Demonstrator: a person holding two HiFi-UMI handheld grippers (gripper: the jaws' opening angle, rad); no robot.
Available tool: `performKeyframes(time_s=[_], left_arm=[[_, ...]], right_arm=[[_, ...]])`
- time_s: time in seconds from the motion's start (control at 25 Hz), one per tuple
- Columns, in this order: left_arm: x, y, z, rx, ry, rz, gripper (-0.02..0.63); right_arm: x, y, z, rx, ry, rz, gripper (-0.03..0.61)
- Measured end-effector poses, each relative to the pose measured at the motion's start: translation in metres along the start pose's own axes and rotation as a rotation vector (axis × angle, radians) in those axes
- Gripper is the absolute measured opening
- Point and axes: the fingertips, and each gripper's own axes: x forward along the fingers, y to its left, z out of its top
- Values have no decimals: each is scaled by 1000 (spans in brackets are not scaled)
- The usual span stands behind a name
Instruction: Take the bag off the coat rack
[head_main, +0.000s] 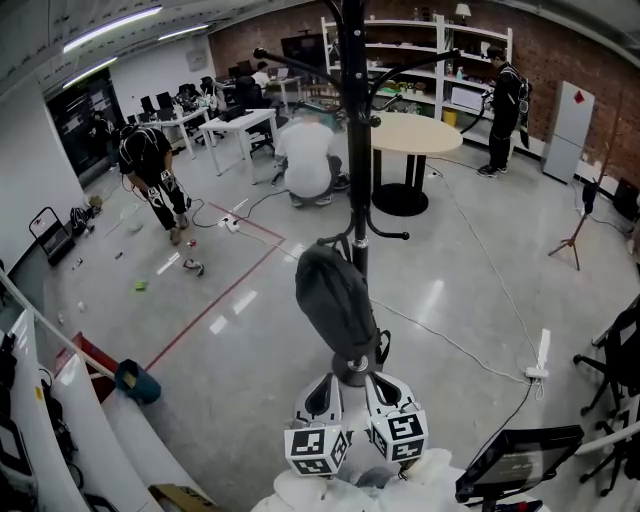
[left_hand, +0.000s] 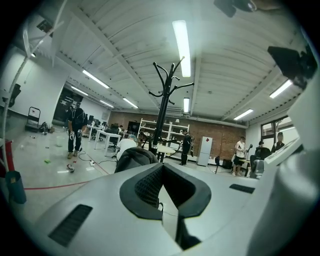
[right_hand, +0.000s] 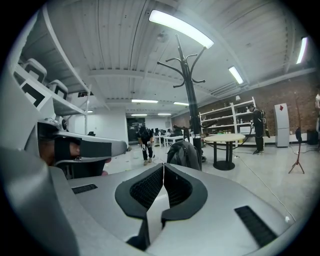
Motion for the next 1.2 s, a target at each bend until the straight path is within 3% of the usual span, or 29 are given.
performKeyframes(time_s=[1.2], left_arm=[[83, 63, 10, -43, 18, -41, -8]], right_arm=[[91, -14, 9, -22, 22, -46, 12]])
